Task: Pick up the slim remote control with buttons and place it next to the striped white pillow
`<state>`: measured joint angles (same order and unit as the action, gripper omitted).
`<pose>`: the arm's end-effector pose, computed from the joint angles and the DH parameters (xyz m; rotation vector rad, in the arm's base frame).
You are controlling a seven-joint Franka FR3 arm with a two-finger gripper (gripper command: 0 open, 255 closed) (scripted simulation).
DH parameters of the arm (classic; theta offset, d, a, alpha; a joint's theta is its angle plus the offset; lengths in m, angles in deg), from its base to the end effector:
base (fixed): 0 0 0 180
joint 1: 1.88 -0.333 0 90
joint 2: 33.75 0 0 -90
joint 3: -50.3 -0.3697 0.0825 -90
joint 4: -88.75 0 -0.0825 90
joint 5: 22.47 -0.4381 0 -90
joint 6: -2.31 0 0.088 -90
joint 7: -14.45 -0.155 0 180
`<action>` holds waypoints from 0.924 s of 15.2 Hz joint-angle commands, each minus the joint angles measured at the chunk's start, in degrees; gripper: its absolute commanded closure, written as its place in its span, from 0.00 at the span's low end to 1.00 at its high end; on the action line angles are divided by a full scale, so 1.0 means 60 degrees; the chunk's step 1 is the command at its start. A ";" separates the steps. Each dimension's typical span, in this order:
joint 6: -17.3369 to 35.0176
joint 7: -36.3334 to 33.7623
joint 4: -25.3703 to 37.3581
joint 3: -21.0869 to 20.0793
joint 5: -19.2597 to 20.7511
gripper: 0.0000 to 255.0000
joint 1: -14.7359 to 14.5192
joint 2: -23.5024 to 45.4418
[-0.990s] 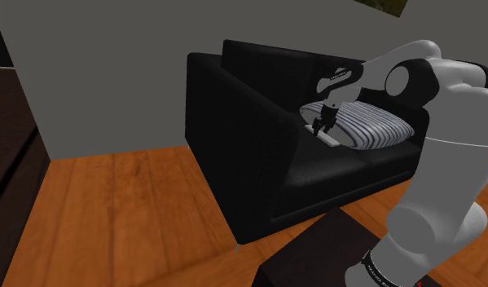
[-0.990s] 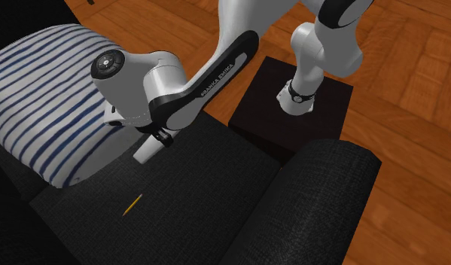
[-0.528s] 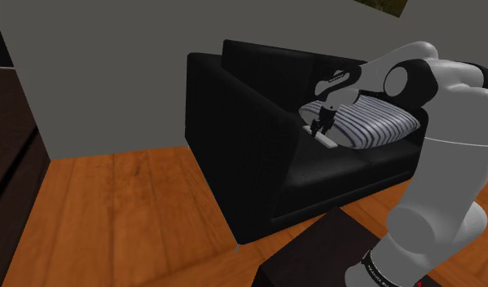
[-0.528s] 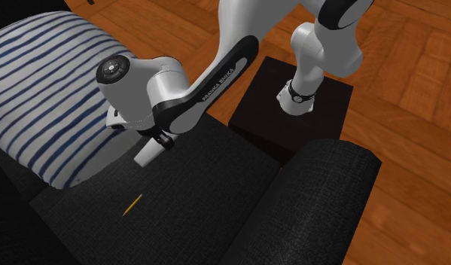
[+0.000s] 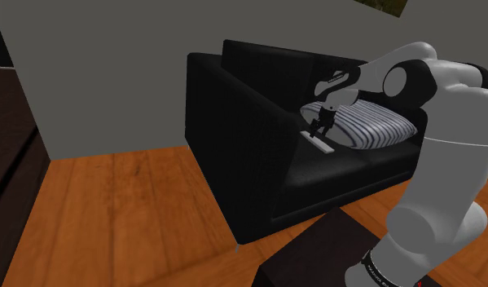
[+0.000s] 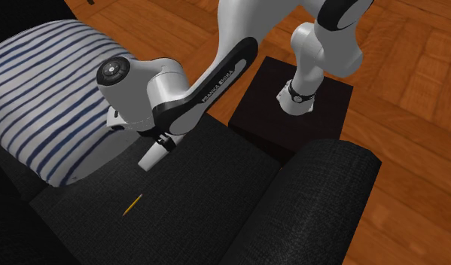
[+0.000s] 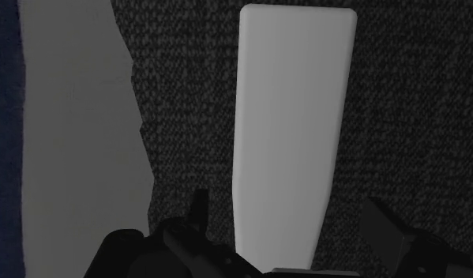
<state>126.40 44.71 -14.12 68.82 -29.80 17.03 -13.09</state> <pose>0.5769 -0.4112 0.3340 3.1082 -0.2715 0.0356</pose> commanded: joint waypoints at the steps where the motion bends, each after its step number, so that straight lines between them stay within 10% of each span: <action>1: 0.0033 0.0026 -0.0095 0.0046 0.0004 0.00 0.0062 0.0141; 14: -0.1059 -0.0117 0.0480 0.0132 0.0245 0.00 0.0006 -0.0411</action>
